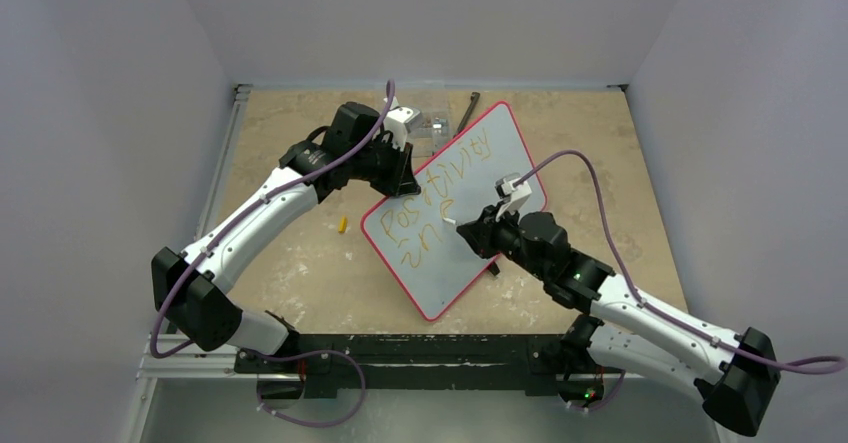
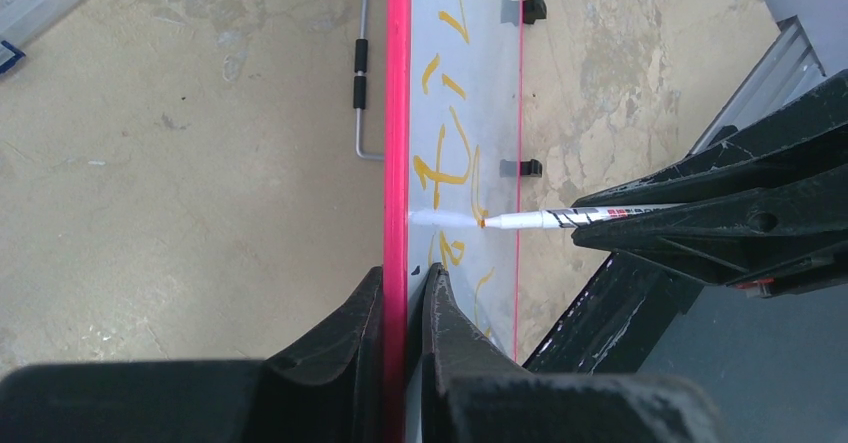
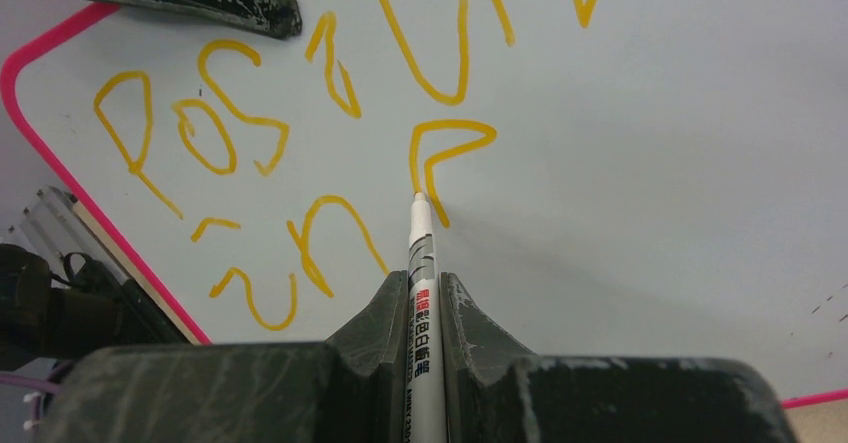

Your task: Write a sentence on the whiteboard

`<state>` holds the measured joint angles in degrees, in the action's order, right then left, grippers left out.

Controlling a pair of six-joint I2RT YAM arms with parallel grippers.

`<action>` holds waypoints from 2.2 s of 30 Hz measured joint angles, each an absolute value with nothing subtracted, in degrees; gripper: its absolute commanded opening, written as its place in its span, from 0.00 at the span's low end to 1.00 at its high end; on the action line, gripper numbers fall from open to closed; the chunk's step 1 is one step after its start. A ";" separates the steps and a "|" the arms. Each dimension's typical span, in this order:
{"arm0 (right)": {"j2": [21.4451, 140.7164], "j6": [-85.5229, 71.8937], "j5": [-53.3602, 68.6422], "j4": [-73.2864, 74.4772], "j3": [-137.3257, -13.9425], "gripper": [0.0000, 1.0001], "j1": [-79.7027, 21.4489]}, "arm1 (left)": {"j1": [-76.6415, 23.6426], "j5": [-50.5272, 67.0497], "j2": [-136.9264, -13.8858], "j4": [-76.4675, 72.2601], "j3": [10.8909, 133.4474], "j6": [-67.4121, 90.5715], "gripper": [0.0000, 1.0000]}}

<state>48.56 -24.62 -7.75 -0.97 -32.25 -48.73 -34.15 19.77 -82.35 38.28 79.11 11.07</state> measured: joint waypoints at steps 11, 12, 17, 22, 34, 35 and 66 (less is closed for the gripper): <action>47.16 -28.58 -10.59 5.15 -32.12 0.00 -48.84 | -34.26 19.77 -82.26 38.24 79.11 11.09 0.00; 47.24 -28.62 -11.25 5.82 -32.49 0.00 -48.86 | -34.26 19.77 -82.26 38.24 79.11 11.09 0.00; 49.19 -28.49 -14.66 8.27 -35.73 0.00 -48.84 | -34.26 19.77 -82.26 38.22 79.11 11.09 0.00; 51.51 -27.40 -17.34 8.88 -38.76 0.00 -48.84 | -34.28 19.79 -82.21 38.22 79.13 11.11 0.00; 53.36 -25.89 -18.22 8.45 -41.54 0.00 -48.84 | -34.52 19.73 -82.13 38.22 79.11 11.16 0.00; 53.19 -25.89 -18.06 8.38 -41.50 0.00 -48.84 | -34.54 19.75 -82.06 38.22 79.11 11.18 0.00; 45.47 -29.10 -24.43 13.69 -39.35 0.00 -48.80 | -35.18 19.31 -81.47 38.30 79.11 11.33 0.00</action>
<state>45.47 -29.10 -24.43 13.69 -39.35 -48.80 -35.18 19.31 -81.47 38.30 79.11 11.33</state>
